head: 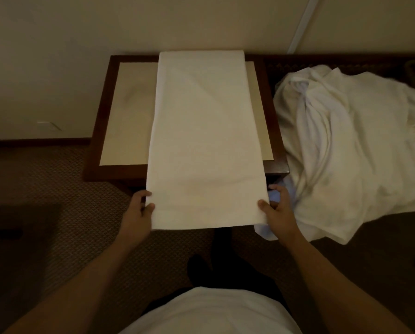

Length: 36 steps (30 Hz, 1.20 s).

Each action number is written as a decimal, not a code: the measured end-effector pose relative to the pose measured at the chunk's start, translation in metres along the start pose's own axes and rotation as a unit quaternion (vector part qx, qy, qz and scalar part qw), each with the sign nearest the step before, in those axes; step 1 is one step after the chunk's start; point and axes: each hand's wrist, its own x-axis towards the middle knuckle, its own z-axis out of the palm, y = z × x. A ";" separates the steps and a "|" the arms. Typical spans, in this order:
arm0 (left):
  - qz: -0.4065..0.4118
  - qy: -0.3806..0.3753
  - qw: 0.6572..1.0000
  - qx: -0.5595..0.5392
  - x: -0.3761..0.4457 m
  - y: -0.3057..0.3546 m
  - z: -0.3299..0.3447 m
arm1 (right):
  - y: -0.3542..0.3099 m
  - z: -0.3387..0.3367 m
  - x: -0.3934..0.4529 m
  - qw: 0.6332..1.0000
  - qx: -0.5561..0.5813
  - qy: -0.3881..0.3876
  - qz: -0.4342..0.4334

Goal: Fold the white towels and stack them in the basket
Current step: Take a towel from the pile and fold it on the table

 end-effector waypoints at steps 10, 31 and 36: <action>-0.045 -0.104 0.984 -0.139 -0.006 0.040 -0.054 | -0.043 -0.027 -0.011 0.957 0.221 -0.158 0.097; 0.012 0.097 0.994 -0.056 0.212 0.185 -0.032 | -0.180 0.034 0.229 0.987 -0.155 0.014 -0.045; -0.033 0.091 0.991 0.088 0.249 0.171 -0.010 | -0.149 0.046 0.262 0.974 -0.225 -0.012 0.024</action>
